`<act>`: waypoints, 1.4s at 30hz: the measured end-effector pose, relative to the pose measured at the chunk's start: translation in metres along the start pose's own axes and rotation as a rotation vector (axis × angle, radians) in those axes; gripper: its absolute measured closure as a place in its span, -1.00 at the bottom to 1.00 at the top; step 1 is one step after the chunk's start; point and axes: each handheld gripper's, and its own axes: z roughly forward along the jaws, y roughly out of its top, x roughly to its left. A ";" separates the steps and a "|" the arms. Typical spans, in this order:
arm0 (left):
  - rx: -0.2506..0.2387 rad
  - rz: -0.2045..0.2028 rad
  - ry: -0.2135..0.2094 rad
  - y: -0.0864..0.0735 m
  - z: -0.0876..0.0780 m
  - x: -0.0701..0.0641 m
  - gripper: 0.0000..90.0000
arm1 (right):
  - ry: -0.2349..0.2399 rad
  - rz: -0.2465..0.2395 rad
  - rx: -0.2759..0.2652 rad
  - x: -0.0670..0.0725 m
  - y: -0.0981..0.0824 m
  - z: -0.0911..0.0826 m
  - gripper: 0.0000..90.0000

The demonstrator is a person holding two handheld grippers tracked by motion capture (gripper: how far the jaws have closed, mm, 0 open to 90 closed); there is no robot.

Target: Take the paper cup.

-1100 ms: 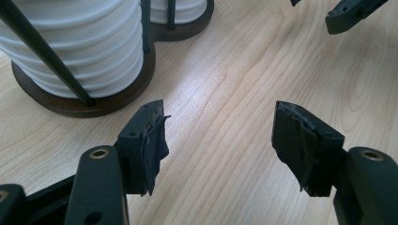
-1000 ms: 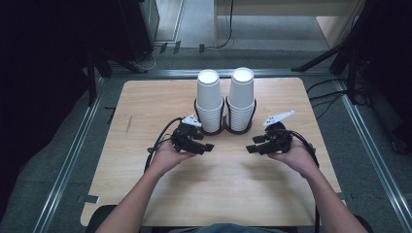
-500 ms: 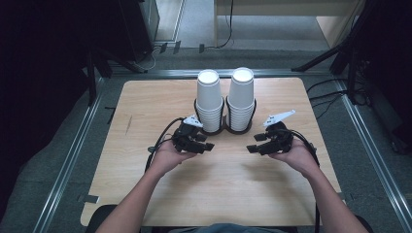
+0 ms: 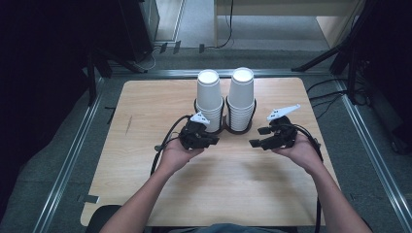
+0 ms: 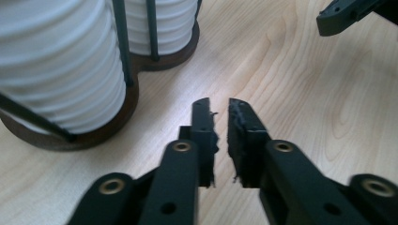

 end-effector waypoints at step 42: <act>-0.114 -0.077 0.107 0.085 0.037 -0.016 0.99 | -0.097 -0.057 -0.051 -0.030 0.130 -0.050 -0.58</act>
